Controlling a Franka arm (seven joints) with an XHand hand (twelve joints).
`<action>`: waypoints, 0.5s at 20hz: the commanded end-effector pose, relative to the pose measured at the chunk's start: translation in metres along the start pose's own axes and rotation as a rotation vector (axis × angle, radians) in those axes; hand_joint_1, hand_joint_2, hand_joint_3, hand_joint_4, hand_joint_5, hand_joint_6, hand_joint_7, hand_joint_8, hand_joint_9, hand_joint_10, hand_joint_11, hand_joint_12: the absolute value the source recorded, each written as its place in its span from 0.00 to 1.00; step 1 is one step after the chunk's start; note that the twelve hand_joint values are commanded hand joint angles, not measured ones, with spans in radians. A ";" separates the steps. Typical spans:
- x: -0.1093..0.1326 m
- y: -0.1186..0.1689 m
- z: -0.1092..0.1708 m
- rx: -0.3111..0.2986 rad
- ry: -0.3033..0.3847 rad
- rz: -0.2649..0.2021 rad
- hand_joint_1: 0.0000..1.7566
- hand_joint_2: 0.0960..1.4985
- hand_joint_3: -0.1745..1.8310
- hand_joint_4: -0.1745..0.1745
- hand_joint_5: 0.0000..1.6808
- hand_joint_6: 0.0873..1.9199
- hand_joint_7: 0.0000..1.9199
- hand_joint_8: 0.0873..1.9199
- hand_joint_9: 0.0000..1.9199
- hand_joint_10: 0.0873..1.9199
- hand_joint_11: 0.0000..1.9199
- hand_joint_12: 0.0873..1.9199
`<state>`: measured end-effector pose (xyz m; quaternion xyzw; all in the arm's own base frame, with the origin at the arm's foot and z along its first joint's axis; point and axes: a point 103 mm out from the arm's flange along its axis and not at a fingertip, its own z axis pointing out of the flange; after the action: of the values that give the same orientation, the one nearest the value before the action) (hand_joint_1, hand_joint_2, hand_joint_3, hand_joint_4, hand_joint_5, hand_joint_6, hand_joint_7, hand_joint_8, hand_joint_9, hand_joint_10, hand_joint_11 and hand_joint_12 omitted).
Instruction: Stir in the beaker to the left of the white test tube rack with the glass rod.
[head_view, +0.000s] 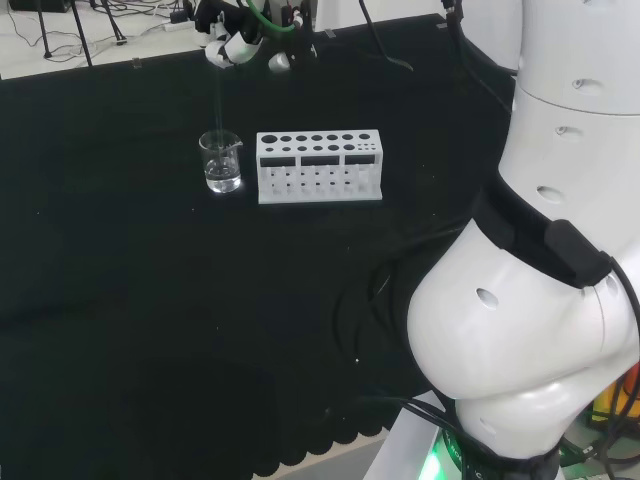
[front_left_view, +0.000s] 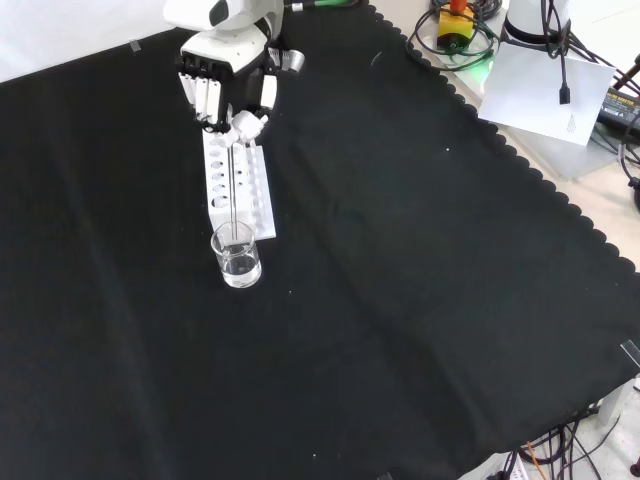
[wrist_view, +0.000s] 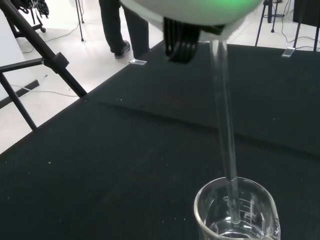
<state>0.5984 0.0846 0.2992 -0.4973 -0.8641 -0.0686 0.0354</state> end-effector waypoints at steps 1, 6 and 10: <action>0.009 0.006 0.022 0.034 0.008 -0.012 0.75 0.43 0.46 0.00 0.68 0.30 0.58 0.65 0.82 0.50 0.85 0.44; 0.016 0.013 0.035 0.051 0.016 -0.037 0.75 0.43 0.46 0.00 0.68 0.30 0.58 0.65 0.82 0.50 0.85 0.44; 0.013 0.015 0.045 0.067 0.022 -0.032 0.75 0.42 0.46 0.00 0.68 0.30 0.58 0.65 0.82 0.50 0.85 0.44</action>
<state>0.6028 0.1065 0.2652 -0.4831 -0.8723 -0.0507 0.0556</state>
